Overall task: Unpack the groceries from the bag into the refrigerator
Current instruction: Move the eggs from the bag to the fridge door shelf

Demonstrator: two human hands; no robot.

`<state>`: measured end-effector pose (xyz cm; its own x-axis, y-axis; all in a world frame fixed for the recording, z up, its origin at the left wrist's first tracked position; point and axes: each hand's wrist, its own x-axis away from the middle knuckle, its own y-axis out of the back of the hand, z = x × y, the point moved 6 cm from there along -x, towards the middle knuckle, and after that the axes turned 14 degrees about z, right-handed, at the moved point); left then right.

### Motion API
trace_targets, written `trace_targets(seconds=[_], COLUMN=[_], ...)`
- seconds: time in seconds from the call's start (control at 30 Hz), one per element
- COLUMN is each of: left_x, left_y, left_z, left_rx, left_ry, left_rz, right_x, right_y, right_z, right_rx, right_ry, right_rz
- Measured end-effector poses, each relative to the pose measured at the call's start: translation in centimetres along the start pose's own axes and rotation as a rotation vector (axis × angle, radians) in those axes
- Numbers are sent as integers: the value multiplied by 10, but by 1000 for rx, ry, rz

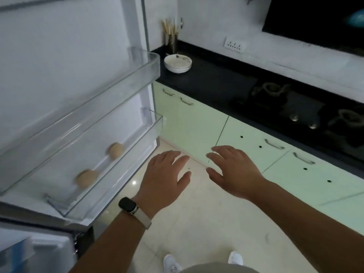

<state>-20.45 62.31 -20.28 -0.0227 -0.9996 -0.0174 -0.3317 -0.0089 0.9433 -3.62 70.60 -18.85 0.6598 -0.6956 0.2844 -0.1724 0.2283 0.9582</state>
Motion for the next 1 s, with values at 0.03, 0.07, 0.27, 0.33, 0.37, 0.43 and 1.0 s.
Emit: trace_targets(seconds=[0.03,0.07,0.27,0.33,0.37,0.43,1.0], left_x=[-6,-12,-47,-52,-54,-58,-54], left_y=[-2,-4,-25,-32,-36,-45,-150], left_z=[-11,-23,-115,-154,-174,-214,-569], left_rx=[1,-4,-59,-79,-88,-105,-217], left_ry=[-32,-64,-230,-285,-309,-352,-843], left_rz=[10,20,111,121,123,128,235], right_x=[10,20,99,130,146,180,478], right_y=[-1,0,-6,-11,-15,-24,-107], right_z=[-11,-22,-97,-124,-137,-164,-355], right_rx=[-14,-29,-106,-132,-143,-163,-367], right_ry=[-32,-64,-256,-308,-331,-377,-812], right_rz=[0,-5,-35,-54,-58,-71,-226])
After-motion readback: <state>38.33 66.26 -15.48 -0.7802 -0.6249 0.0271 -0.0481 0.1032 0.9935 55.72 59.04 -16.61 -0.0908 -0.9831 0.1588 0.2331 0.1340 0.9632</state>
